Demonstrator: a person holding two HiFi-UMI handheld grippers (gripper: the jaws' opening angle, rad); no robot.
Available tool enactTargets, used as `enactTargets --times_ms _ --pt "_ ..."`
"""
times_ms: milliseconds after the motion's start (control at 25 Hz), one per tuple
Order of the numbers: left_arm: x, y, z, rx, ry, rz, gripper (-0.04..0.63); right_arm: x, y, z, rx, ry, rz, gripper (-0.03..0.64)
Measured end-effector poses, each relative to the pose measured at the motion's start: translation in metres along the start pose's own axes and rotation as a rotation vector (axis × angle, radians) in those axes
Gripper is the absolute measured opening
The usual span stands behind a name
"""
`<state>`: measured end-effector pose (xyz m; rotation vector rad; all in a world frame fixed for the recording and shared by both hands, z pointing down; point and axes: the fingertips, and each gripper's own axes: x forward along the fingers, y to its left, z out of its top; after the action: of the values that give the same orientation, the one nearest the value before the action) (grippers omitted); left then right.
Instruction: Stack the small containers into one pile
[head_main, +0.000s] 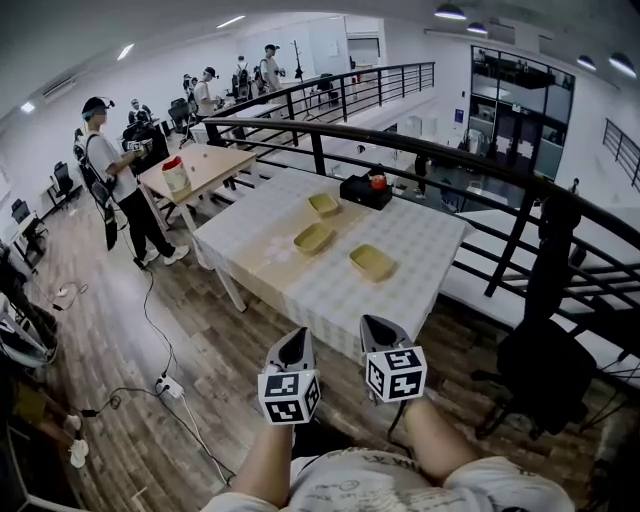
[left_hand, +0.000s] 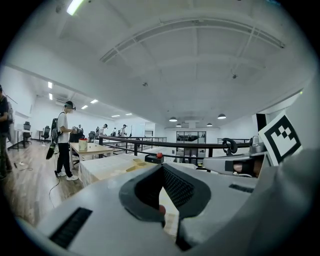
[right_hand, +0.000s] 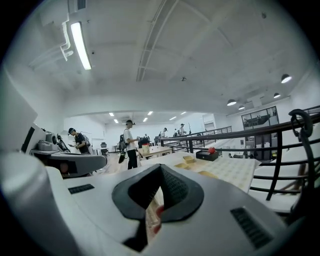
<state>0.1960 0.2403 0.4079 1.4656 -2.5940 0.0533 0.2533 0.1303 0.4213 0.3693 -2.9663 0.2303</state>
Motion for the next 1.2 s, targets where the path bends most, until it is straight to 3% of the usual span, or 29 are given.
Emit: enactTargets --times_ms 440,720,960,1200 --pt "0.13 0.101 -0.008 -0.016 0.02 -0.051 -0.002 0.157 -0.011 -0.013 -0.002 0.039 -0.036 -0.002" --pt "0.197 0.148 -0.006 -0.061 0.056 -0.111 -0.002 0.233 -0.03 -0.008 0.007 0.054 -0.104 -0.002" --pt "0.266 0.19 0.006 0.002 0.079 -0.157 -0.002 0.309 -0.046 0.002 0.026 0.077 -0.162 -0.002" --pt "0.335 0.22 0.021 0.001 0.087 -0.243 -0.002 0.373 -0.069 0.021 0.037 0.069 -0.254 -0.002"
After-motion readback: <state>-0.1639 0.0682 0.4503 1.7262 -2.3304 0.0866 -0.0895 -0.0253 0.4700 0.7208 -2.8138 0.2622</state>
